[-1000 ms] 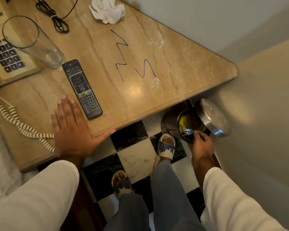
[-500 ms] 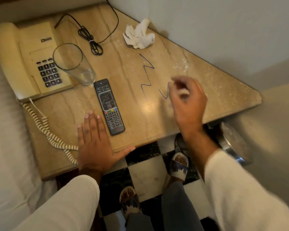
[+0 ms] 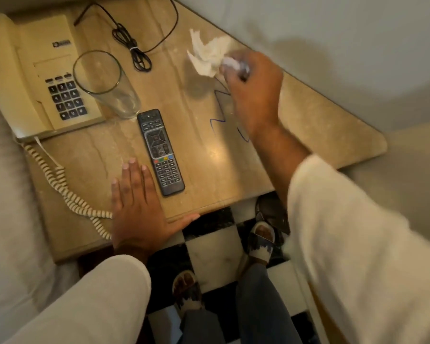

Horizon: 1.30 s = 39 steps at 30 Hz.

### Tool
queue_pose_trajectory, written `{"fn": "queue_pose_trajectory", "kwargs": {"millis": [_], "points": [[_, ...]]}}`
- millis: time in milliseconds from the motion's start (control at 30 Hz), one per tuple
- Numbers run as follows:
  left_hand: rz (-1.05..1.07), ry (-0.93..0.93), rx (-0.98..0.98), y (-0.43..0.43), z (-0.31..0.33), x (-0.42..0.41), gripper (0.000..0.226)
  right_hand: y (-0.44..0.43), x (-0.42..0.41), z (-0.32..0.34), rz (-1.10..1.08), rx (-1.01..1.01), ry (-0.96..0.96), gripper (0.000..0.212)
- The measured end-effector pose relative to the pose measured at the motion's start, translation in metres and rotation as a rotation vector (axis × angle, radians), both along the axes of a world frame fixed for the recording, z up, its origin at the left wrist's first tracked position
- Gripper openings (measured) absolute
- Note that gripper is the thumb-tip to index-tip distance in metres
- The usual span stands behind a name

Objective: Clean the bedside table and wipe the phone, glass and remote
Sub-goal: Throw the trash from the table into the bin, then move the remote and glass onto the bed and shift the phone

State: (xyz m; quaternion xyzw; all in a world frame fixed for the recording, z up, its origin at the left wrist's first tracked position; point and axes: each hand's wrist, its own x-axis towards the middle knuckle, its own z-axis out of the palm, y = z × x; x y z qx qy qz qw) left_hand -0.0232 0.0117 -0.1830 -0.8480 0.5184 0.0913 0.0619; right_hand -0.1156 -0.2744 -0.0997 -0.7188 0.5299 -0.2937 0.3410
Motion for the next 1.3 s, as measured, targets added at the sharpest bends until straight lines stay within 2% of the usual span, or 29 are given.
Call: {"fn": "queue_pose_trajectory", "kwargs": {"millis": [67,167,267,367,433,633,767,867,967,1033,1167,1300], "points": [[0.0,-0.005,-0.007,0.0,-0.001,0.0,0.147,0.063,-0.046,0.012,-0.102,0.066,-0.153,0.015],[0.001,-0.006,-0.01,0.002,-0.002,0.0,0.147,0.158,-0.13,0.006,-0.32,0.335,-0.196,0.019],[-0.002,-0.011,-0.019,0.002,-0.003,0.001,0.148,0.224,-0.205,-0.022,-0.626,0.619,-0.089,0.022],[-0.002,-0.019,-0.024,0.002,-0.004,0.001,0.148,0.247,-0.253,-0.06,-0.857,0.78,0.028,0.024],[0.001,-0.02,-0.028,0.002,-0.005,0.001,0.148,0.244,-0.269,-0.083,-0.948,0.819,0.014,0.035],[-0.002,-0.029,-0.038,0.003,-0.007,0.001,0.148,0.197,-0.276,-0.121,-1.032,0.782,-0.027,0.036],[-0.003,-0.028,-0.033,0.003,-0.004,0.001,0.148,0.18,-0.272,-0.127,-1.055,0.81,-0.112,0.048],[-0.001,-0.018,-0.015,0.002,-0.001,0.001,0.148,0.194,-0.263,-0.114,-0.919,0.737,0.012,0.03],[0.005,0.0,0.004,0.001,0.002,0.001,0.148,0.217,-0.244,-0.087,-0.567,0.605,0.122,0.004],[0.009,0.009,0.014,0.002,0.004,0.003,0.149,0.22,-0.223,-0.067,-0.355,0.512,0.138,0.007],[0.011,0.032,0.029,0.002,0.005,0.005,0.15,0.198,-0.183,-0.036,0.026,0.308,0.187,0.042],[0.013,0.064,0.018,0.003,0.006,0.005,0.151,0.15,-0.138,-0.022,0.407,0.059,0.262,0.095]]}}
